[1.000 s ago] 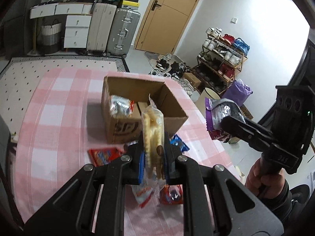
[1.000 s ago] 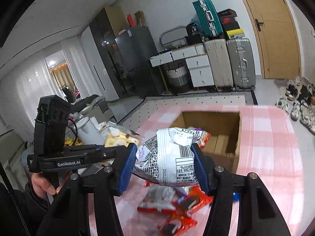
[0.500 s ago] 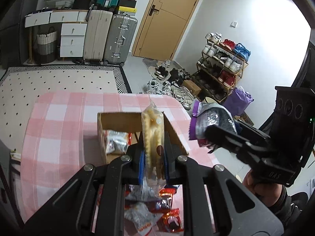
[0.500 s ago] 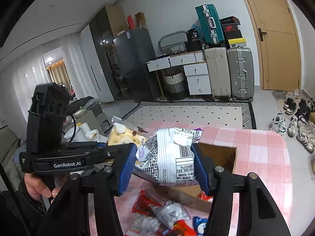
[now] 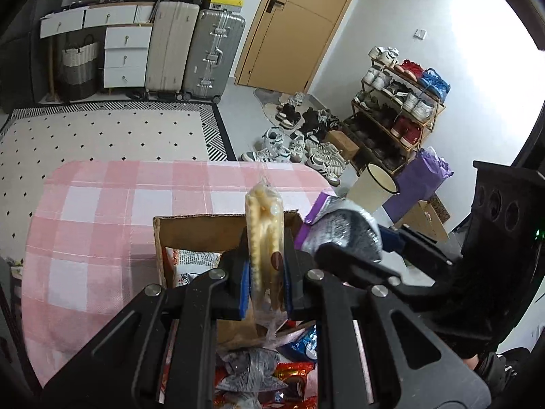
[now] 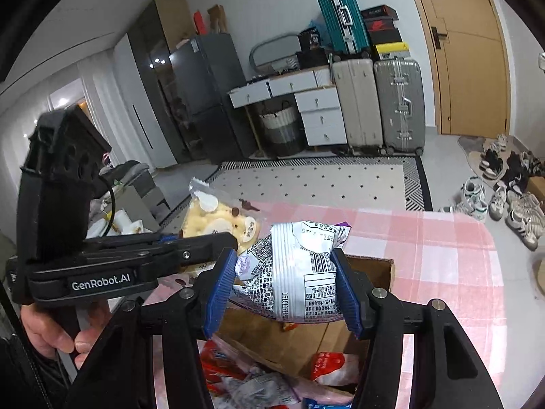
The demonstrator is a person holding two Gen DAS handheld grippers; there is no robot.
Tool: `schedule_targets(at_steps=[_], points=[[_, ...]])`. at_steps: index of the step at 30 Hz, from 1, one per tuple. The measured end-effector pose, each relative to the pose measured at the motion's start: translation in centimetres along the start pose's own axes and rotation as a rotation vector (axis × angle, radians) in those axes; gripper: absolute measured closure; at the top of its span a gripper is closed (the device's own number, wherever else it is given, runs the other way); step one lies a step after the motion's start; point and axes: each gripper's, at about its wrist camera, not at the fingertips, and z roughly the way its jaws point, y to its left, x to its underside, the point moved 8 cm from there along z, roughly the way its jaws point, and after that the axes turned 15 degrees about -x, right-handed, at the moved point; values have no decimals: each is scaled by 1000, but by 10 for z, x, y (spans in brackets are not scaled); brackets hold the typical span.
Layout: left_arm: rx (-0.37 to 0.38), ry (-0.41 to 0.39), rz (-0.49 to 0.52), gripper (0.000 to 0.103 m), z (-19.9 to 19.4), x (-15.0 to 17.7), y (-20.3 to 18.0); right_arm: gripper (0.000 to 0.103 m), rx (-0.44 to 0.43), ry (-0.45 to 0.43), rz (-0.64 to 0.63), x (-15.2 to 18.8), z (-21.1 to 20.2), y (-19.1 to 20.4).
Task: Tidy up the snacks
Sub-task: 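Carry the cake and chip bag over the box and open both grippers, then withdraw both grippers from the box back toward the snack pile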
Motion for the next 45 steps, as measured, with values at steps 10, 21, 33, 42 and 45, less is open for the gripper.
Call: schedule_targets(at_steps=[10, 21, 33, 42, 45], points=[[-31, 71, -4, 87, 48, 16, 1, 43, 46, 32, 22, 14, 37, -37], [-89, 54, -29, 33, 43, 33, 23, 20, 80, -16, 18, 25, 16, -43], [-111, -9, 1, 24, -14, 50, 13, 11, 61, -76, -40, 32, -35, 11], [-114, -27, 38, 22, -46, 69, 8, 8, 67, -85, -58, 45, -52, 31], [-106, -35, 59, 20, -58, 79, 4, 6, 70, -83, -70, 55, -60, 39]])
